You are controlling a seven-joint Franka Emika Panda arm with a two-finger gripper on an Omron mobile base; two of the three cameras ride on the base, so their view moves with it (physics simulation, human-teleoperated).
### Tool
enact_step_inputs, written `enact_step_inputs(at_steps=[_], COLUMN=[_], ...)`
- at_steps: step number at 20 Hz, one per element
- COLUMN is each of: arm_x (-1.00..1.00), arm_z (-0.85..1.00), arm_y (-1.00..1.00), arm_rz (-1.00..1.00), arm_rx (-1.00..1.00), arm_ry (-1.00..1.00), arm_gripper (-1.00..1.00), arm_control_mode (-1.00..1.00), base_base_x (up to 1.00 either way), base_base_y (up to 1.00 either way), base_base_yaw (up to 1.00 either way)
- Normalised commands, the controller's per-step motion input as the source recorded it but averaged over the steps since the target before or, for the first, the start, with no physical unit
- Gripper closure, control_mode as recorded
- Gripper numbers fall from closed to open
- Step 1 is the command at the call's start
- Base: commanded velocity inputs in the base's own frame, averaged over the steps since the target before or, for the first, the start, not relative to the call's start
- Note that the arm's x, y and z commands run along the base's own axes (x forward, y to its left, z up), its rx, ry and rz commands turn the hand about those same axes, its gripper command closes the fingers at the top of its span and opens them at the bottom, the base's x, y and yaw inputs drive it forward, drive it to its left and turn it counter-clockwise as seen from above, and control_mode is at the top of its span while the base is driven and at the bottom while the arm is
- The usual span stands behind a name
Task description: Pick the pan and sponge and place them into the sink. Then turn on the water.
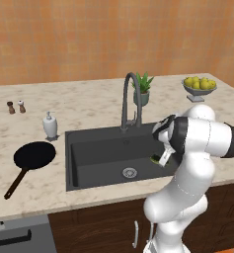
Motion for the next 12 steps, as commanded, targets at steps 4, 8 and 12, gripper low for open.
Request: enact_step_inputs(at_steps=[4, 8, 12], arm_x=[0.04, 0.00, 0.00], arm_z=[-0.29, -0.20, -0.12], arm_y=[-0.01, -0.02, -0.07], arm_rz=[0.00, 0.00, 0.00], arm_rx=[0.00, 0.00, 0.00], arm_ry=[0.00, 0.00, 0.00], arm_gripper=[1.00, 1.00, 1.00], arm_control_mode=[-1.00, -1.00, -1.00], base_base_x=[0.00, 0.00, 0.00], base_base_y=[0.00, 0.00, 0.00], base_base_yaw=[0.00, 0.00, 0.00])
